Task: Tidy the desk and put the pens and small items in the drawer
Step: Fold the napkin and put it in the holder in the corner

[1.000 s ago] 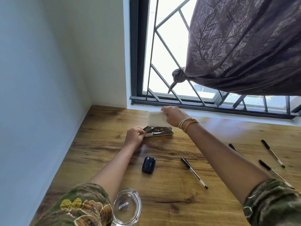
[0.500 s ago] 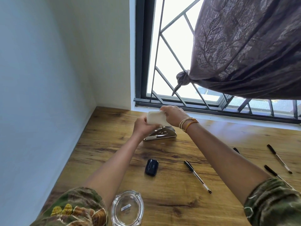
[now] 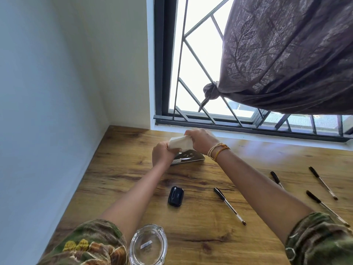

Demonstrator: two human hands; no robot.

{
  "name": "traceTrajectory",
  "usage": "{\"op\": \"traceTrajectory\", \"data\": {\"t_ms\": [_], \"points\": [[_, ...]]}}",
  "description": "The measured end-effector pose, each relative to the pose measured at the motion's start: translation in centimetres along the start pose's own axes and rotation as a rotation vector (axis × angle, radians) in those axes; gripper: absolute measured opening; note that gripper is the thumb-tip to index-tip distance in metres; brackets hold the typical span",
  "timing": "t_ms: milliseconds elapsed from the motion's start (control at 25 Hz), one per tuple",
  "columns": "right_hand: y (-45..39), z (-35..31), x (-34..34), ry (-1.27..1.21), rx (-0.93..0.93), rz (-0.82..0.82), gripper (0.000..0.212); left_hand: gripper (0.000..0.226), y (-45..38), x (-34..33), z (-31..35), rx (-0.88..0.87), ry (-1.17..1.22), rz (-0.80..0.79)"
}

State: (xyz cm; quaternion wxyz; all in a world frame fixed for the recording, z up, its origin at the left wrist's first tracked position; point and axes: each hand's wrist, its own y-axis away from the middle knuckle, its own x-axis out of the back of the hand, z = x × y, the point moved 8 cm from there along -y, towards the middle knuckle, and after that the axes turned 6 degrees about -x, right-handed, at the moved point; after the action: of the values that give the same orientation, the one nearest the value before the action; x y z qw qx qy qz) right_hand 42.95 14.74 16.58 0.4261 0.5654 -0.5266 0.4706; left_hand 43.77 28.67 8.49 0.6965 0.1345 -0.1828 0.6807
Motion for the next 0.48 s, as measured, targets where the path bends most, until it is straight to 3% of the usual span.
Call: {"op": "traceTrajectory", "data": {"t_ms": [280, 480], "points": [[0.4, 1.3, -1.0, -0.032, -0.030, 0.058, 0.018, 0.040, 0.2, 0.4, -1.6, -0.074, -0.091, -0.010], [0.7, 2.8, -1.9, -0.134, -0.099, 0.072, 0.014, 0.045, 0.3, -0.5, -3.0, -0.031, -0.089, -0.139]]}}
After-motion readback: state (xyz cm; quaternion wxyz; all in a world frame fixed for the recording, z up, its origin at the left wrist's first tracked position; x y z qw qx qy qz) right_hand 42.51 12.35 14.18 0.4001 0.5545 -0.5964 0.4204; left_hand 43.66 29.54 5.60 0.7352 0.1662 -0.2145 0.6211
